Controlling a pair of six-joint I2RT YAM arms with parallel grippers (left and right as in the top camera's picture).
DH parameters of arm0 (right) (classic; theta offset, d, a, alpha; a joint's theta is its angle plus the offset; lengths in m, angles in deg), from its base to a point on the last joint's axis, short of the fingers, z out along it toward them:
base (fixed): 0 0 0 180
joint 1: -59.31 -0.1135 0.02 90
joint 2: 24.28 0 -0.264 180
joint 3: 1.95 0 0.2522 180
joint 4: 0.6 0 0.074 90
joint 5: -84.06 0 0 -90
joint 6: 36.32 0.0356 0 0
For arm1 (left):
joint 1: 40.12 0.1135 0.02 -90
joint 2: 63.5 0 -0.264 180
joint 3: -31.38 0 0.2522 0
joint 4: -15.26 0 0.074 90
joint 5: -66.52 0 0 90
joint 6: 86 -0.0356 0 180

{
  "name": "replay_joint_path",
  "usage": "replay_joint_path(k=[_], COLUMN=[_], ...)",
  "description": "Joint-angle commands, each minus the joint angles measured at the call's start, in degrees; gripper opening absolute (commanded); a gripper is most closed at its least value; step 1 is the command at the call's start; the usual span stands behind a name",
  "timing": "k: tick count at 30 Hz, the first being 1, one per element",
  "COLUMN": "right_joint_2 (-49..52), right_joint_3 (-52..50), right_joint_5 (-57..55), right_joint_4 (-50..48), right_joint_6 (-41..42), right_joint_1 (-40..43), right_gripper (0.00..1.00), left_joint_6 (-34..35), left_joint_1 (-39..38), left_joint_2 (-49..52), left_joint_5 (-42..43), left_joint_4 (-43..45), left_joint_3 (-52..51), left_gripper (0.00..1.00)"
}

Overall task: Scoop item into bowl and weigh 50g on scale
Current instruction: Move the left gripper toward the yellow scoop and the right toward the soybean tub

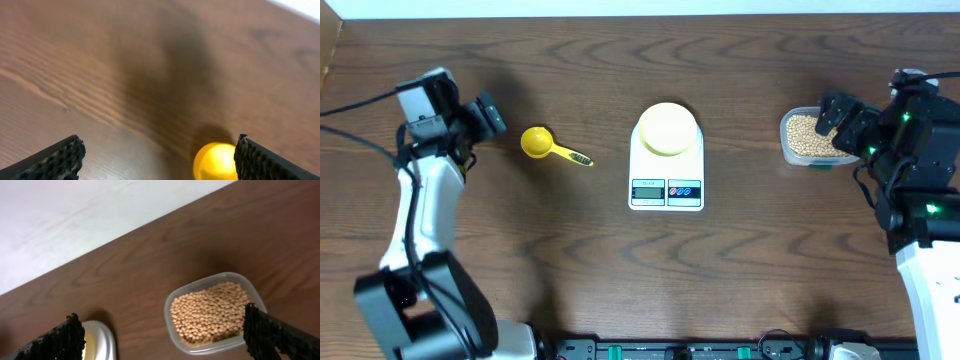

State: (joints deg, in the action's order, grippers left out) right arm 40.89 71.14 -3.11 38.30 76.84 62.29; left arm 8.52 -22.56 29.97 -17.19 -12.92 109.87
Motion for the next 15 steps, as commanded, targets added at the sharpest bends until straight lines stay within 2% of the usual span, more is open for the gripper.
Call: replay_joint_path(k=[1,9,15], right_joint_2=[3.02,11.65,13.60], right_joint_3=[1.53,1.53,1.53], right_joint_5=[-3.39,-2.10,2.08], right_joint_4=[-0.02,-2.84,-7.85], right_joint_6=[2.10,2.10,2.12], right_joint_1=[-0.20,-0.20,-0.22], right_gripper=[0.99,0.99,0.99], left_joint_6=[0.48,-5.22,-5.38], left_joint_1=[-0.31,-3.28,-3.50], left_joint_2=[2.05,6.78,7.74], left_joint_5=[0.11,-9.42,-8.22], left_joint_4=[-2.71,-23.82,-30.88], left_joint_3=[4.87,23.34,25.73], left_gripper=[0.98,0.98,0.98])
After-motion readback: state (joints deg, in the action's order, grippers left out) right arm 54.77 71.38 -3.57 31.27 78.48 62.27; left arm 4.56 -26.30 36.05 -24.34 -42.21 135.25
